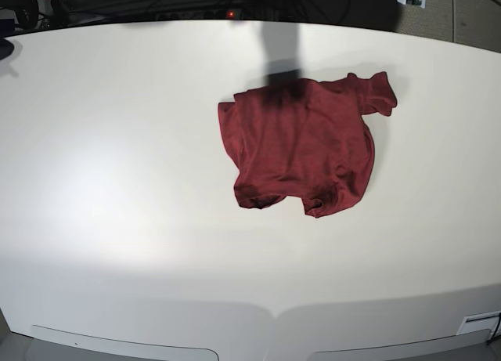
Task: Fold the T-shirt properly
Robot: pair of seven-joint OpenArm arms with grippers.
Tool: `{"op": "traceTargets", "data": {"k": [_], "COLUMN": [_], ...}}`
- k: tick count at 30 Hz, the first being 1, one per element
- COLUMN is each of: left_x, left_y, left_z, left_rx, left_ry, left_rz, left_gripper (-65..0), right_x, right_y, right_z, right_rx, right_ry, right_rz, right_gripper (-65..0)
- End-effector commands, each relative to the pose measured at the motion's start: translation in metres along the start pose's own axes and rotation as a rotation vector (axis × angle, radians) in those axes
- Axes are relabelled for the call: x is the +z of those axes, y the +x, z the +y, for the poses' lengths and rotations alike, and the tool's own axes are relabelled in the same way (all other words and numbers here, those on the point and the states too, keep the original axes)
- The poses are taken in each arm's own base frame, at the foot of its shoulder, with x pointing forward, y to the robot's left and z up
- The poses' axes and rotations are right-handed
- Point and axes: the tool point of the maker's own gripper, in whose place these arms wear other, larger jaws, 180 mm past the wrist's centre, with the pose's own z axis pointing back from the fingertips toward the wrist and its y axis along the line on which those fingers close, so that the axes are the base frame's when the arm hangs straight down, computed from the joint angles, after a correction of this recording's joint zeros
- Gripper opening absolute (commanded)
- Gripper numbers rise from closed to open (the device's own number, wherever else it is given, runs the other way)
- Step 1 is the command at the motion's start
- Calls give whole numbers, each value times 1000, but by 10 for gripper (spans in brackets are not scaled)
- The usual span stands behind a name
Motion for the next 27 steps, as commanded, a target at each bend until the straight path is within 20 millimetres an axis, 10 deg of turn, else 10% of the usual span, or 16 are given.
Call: {"op": "traceTargets", "data": {"k": [1,14,27], "left_x": [5,1,-14], "left_y": [4,-18,-109], "left_z": [0,-14,9], "left_rx": [-8,-56,-49], "left_ry": [1,-90,-32], "left_rz": [-16,40,238], "left_gripper": [-650,-650,-650], "right_x": [13,-52,-100], "right_y": [3,-89,-162], "right_z": [-3,-15,-1], "right_rx": [11,-182,-344], "right_ry": [-19,99,227], "right_rz": [-9,56,90], "right_gripper": [-650,-650,-650]}}
